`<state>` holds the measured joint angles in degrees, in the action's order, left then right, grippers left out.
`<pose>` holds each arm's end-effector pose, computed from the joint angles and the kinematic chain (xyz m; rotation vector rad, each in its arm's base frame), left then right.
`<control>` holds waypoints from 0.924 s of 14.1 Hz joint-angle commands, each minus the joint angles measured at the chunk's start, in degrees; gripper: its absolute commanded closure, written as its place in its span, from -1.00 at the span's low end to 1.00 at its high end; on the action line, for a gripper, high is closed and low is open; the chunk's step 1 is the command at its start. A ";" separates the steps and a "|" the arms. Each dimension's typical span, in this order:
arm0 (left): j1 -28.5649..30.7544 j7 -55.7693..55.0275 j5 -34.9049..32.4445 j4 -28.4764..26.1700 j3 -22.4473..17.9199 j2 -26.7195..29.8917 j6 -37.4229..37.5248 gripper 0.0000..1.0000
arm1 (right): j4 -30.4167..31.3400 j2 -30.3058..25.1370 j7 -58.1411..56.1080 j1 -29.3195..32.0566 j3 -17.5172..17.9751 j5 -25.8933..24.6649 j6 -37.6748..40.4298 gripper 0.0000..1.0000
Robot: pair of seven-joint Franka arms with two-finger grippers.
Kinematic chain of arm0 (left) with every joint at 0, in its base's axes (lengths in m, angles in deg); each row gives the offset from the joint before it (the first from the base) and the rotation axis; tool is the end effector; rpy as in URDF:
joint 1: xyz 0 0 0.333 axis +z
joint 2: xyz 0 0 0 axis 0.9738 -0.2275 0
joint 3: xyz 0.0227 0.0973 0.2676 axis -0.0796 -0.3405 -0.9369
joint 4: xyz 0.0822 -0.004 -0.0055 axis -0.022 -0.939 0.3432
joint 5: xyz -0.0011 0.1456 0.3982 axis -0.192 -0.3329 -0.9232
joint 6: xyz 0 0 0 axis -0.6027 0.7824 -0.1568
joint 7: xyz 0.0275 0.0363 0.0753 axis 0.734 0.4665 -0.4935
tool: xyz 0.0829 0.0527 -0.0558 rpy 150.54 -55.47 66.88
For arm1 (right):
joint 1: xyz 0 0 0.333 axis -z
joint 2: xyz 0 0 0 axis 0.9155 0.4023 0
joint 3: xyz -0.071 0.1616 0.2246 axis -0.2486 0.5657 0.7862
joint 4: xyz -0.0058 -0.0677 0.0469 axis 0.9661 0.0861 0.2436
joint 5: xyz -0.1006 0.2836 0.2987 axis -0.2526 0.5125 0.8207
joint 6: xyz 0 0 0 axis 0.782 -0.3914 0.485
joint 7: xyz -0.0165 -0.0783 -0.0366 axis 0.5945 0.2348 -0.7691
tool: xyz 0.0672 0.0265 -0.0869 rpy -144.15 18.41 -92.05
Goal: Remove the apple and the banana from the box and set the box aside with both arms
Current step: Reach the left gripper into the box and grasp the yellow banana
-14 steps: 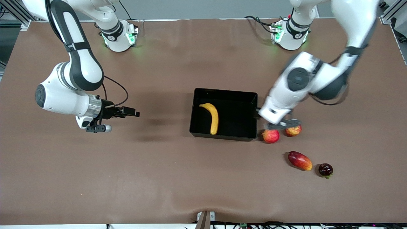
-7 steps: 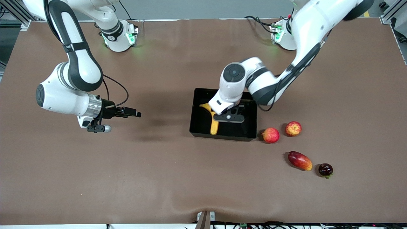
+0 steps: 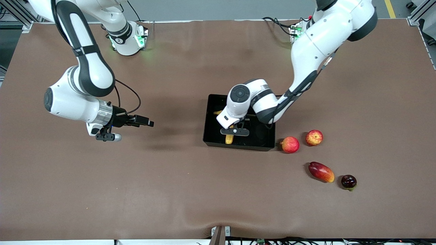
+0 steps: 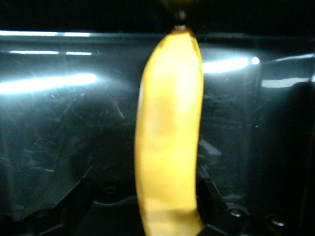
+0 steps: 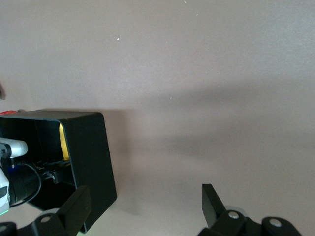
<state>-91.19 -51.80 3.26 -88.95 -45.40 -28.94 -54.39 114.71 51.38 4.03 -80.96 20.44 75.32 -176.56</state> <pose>0.4775 -0.4808 0.1166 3.1199 -0.1119 0.0250 0.5806 0.1467 0.2665 -2.5811 0.2005 0.1077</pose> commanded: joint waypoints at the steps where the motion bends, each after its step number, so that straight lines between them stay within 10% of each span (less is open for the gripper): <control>1: -0.95 -5.08 -1.35 0.89 -1.35 -0.69 -0.75 0.48 | 3.90 -3.01 0.24 -2.28 0.05 3.85 -3.46 -1.00; 2: -1.04 -5.97 -1.61 0.89 -1.27 -0.26 -0.75 0.99 | 4.34 -3.01 0.24 -2.89 0.05 4.30 -4.33 -1.00; 13: 1.07 -4.92 2.06 2.39 0.58 14.32 6.72 1.00 | 8.21 -0.91 0.41 -16.68 0.05 17.30 -24.18 -1.00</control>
<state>-90.96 -55.94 3.64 -85.30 -45.22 -18.98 -49.62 121.45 50.81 4.21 -95.04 20.73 89.39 -197.23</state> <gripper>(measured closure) 0.630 0.000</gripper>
